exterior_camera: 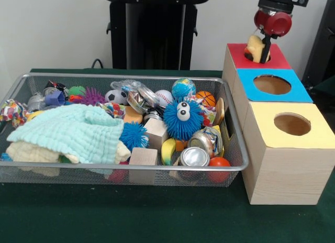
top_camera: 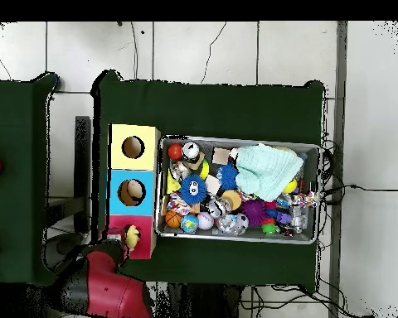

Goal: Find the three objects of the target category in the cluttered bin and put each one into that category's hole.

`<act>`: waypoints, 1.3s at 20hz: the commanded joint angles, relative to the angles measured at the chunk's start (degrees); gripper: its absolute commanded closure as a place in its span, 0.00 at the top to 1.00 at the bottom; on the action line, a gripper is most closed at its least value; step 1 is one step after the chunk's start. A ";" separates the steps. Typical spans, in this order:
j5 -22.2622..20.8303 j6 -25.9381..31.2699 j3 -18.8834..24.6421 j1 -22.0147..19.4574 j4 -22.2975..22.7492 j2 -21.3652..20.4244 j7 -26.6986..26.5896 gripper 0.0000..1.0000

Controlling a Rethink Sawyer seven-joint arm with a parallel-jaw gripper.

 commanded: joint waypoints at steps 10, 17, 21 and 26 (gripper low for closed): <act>-7.40 17.26 -2.32 -5.65 -7.39 17.09 -1.06 0.00; -10.79 23.41 -2.07 -6.97 -9.77 17.86 -1.23 0.00; -11.38 21.63 -0.17 -9.20 -7.83 16.53 -1.62 0.00; -12.58 21.32 1.02 -10.68 -5.39 14.60 -2.40 0.00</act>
